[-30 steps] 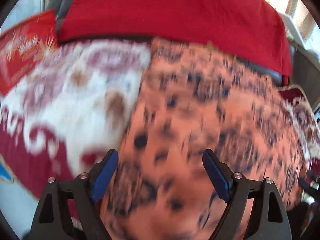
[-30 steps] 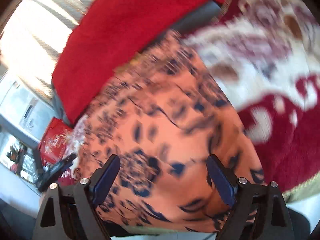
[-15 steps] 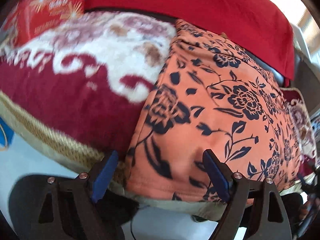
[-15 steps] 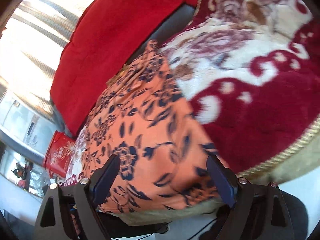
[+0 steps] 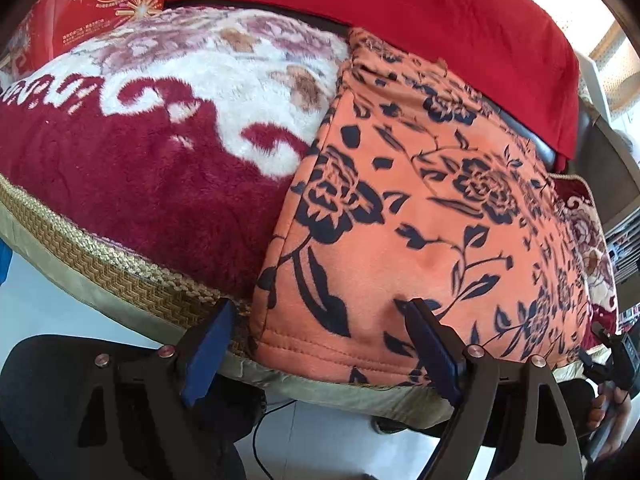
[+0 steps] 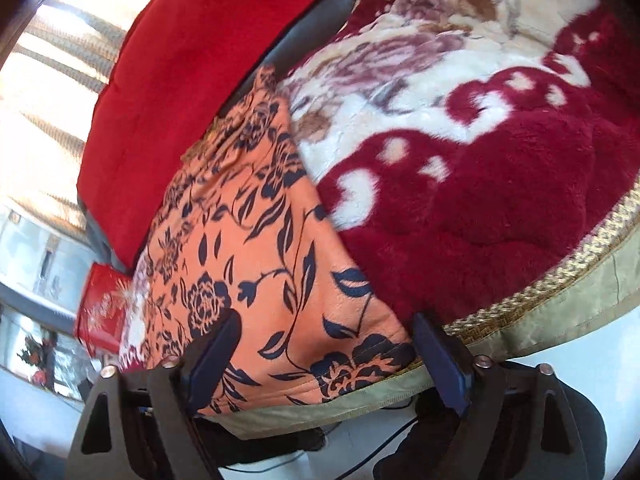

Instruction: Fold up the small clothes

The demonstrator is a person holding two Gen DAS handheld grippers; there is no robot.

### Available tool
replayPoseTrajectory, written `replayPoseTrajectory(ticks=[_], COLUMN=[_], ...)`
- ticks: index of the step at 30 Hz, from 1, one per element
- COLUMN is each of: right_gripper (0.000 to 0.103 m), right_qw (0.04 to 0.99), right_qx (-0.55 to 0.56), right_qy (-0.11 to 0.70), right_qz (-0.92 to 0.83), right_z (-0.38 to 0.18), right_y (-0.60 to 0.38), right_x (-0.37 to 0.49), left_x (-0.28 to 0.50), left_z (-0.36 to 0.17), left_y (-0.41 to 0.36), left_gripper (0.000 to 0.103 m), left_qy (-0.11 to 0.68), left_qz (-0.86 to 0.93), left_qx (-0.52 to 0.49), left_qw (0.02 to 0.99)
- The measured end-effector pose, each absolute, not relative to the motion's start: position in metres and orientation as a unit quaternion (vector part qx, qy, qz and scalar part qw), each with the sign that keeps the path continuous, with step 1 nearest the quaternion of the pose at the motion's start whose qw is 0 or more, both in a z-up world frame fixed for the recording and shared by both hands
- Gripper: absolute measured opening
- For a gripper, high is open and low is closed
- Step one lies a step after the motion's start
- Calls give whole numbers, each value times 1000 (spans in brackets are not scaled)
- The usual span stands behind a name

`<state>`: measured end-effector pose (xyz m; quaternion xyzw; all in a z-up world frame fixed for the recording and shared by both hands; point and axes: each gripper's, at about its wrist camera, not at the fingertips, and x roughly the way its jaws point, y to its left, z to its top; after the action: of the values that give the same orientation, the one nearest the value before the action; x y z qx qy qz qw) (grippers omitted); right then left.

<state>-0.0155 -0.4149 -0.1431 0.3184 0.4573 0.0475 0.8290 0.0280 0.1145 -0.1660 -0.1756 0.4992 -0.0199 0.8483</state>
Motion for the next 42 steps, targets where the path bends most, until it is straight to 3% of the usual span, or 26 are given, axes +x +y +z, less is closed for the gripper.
replayPoseTrajectory(ticks=[2,4,7,9,10,12,13,15,16,17,18,19,20,27,32,38,42], right_gripper=[67,36,35,38,45,74,76,75,71,64,42,18,9,9,9,9,9], right_qw=[828,824,824,825,823,818,819,821,821,821,821,819,813,828,796,821,796], right_qx=[308,305,294,295,296,303,300,278,272,266,258,261,282,325,364,359,370], right_qy=[466,474,481,479,482,484,484,493,497,500,505,506,503,438,466,415,458], right_qz=[49,54,51,49,48,64,70,71,73,73,69,68,84,134,129,159,140], right_z=[-145,-147,-148,-147,-148,-148,-147,-147,-148,-148,-148,-148,-148,-99,-137,-101,-136], right_y=[-411,-408,-403,-403,-403,-402,-400,-394,-391,-388,-387,-389,-393,-403,-406,-406,-407], right_x=[-13,-12,-11,-12,-12,-10,-8,-3,-1,1,2,2,1,-9,2,-5,8], left_x=[27,26,27,25,24,23,24,28,30,32,33,34,34,25,38,25,43], left_z=[-166,-166,-169,-169,-167,-162,-161,-165,-167,-168,-167,-164,-162,-97,-133,-96,-138], left_y=[113,115,121,126,127,125,123,120,119,117,112,109,108,119,121,118,120], left_gripper=[86,80,42,35,27,25,26,42,50,50,48,23,9,9,9,9,9], left_qy=[500,496,502,502,501,499,501,511,514,516,517,515,513,435,492,433,497], left_qz=[-21,-23,-23,-26,-29,-38,-44,-44,-52,-52,-49,-50,-55,-86,-63,-70,-50], left_qx=[-171,-177,-191,-204,-205,-196,-188,-182,-187,-184,-170,-157,-155,-180,-180,-161,-176], left_qw=[848,850,843,840,840,843,844,839,835,835,838,842,843,878,849,884,848])
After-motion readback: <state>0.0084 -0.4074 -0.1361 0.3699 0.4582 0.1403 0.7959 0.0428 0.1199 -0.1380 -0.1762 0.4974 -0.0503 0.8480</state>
